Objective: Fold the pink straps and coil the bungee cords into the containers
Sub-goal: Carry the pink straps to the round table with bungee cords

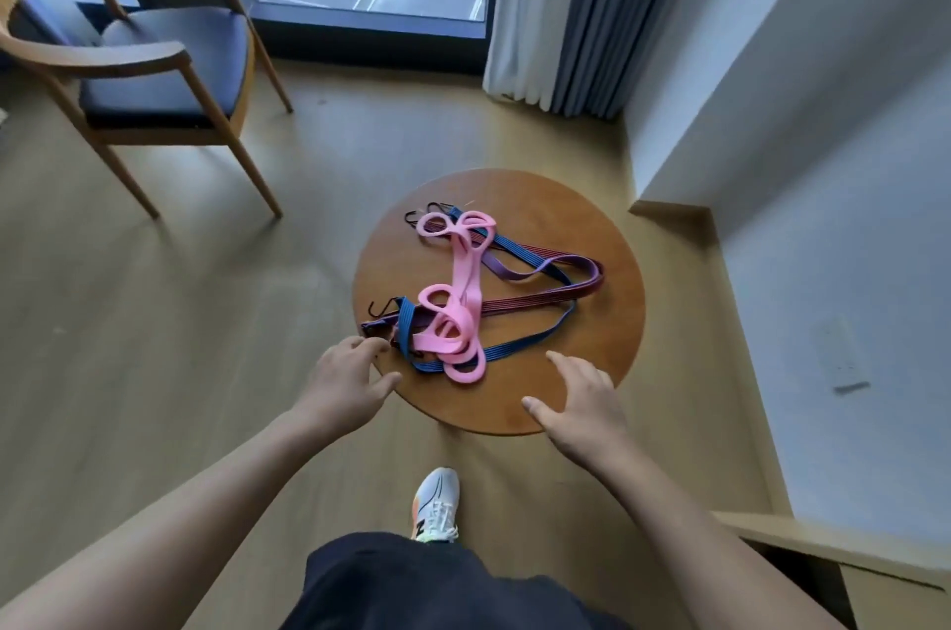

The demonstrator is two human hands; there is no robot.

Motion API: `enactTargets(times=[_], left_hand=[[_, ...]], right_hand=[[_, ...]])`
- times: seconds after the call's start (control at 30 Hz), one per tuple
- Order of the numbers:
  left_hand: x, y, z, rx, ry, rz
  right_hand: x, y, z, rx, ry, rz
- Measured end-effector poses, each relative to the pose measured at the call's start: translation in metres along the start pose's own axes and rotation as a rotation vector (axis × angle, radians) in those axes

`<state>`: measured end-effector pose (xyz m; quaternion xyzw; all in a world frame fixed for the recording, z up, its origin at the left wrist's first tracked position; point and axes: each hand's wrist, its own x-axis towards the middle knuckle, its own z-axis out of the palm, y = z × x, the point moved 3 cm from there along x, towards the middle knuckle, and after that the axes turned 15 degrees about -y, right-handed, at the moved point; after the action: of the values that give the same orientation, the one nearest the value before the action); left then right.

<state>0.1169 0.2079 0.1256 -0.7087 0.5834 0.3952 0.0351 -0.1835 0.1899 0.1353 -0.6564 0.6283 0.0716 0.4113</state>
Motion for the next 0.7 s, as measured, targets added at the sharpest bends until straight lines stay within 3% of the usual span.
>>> enactTargets(times=[0.17,0.27,0.43,0.57,0.7], left_hand=[[0.023,-0.022,-0.014,-0.064,-0.031,-0.063],[0.035,-0.025,-0.007,-0.121,-0.061,-0.089],[0.049,-0.022,0.006,-0.190,-0.088,-0.163],[0.047,-0.016,0.021,-0.250,-0.097,-0.263],[0.048,-0.010,0.038,-0.278,-0.143,-0.333]], right_hand=[[0.043,-0.029,0.012,0.029,-0.108,0.042],[0.079,-0.039,0.016,-0.079,-0.183,0.018],[0.149,-0.054,0.042,-0.429,-0.347,-0.235],[0.201,-0.059,0.075,-0.555,-0.542,-0.342],[0.227,-0.047,0.091,-0.548,-0.535,-0.372]])
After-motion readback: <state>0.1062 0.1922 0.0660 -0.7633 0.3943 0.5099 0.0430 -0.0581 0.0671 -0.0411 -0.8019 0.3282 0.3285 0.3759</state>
